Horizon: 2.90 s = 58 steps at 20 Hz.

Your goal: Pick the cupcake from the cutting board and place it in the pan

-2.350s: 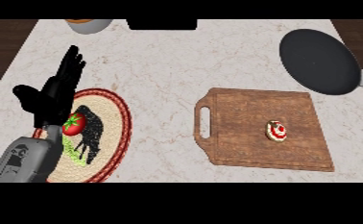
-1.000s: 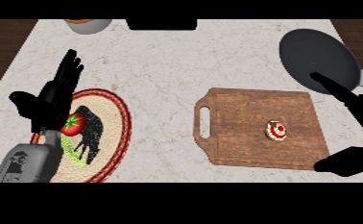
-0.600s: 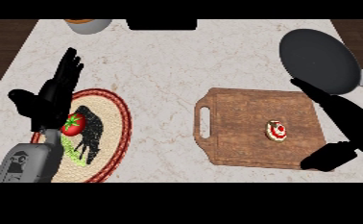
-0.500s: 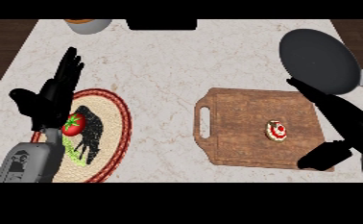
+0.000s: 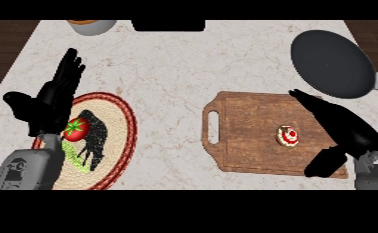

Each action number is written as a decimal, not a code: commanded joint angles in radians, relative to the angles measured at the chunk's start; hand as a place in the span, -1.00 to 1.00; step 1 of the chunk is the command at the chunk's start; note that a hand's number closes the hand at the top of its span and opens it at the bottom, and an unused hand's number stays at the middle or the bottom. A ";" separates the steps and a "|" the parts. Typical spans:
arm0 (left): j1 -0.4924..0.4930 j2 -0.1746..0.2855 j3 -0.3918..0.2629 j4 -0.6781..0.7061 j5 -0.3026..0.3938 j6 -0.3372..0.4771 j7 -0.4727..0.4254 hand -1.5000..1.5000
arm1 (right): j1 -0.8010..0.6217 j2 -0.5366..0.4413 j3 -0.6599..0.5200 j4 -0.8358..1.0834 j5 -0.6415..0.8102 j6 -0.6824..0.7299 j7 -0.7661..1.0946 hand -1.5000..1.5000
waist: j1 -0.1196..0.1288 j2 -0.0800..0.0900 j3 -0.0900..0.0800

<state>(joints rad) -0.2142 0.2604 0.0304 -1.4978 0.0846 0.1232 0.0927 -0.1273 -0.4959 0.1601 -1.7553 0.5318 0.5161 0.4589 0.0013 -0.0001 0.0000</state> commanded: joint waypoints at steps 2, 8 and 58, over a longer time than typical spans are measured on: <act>0.010 -0.014 0.004 0.017 -0.007 -0.030 -0.006 0.00 | -0.081 0.032 0.020 0.096 0.081 0.041 0.017 -1.00 | 0.003 0.001 0.000; -0.004 -0.024 0.031 0.000 -0.016 -0.041 0.010 0.00 | -0.058 0.118 0.043 0.148 0.152 0.027 -0.009 -1.00 | 0.002 0.000 0.000; -0.091 -0.059 0.100 0.065 -0.081 -0.062 0.039 0.00 | -0.422 0.454 -0.005 0.166 0.622 -0.411 0.201 1.00 | -0.007 0.001 0.000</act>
<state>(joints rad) -0.2423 0.1906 0.1137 -1.4755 0.0078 0.0495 0.1061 -0.4920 -0.0253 0.2172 -1.5606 1.1342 0.1315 0.6290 0.0003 -0.0017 -0.0002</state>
